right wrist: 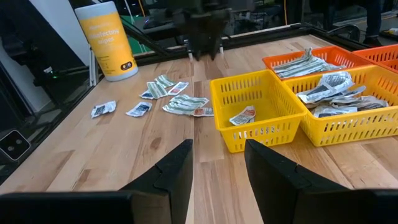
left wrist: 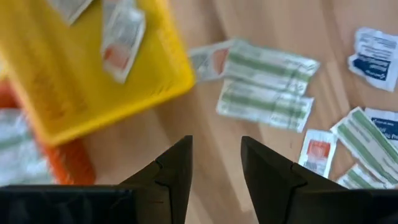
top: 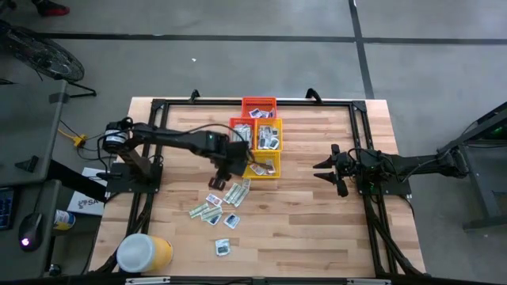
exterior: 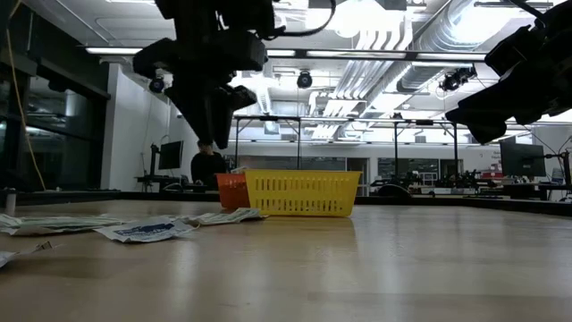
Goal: Pick & Place First Aid Supplies
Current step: Put the bandage into the bottom orange bin
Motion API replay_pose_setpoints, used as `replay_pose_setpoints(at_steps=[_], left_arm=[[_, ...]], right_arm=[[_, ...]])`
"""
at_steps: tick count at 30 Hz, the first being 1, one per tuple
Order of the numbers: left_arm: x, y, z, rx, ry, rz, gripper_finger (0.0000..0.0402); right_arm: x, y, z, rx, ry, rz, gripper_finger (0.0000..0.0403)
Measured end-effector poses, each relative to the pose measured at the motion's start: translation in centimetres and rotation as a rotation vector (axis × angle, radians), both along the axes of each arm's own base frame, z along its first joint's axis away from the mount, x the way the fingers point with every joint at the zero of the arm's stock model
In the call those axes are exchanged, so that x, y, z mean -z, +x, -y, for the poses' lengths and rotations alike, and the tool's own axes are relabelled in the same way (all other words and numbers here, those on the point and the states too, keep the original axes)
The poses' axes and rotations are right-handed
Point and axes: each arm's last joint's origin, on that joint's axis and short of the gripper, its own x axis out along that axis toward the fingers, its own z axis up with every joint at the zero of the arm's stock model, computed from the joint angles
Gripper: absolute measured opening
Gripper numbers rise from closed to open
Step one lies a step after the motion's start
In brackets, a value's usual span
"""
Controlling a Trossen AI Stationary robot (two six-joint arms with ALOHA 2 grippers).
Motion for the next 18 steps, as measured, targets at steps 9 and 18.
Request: replay_pose_setpoints(at_steps=[9, 18], left_arm=[[2.0, 0.4, 3.1, 0.101, 0.022, 0.1, 0.0133], [4.7, -0.5, 3.3, 0.103, 0.03, 0.097, 0.0133]], right_arm=[[0.0, 0.0, 0.0, 0.0, 0.0, 0.0, 0.0139], [0.0, 0.0, 0.0, 0.0, 0.0, 0.0, 0.0139]])
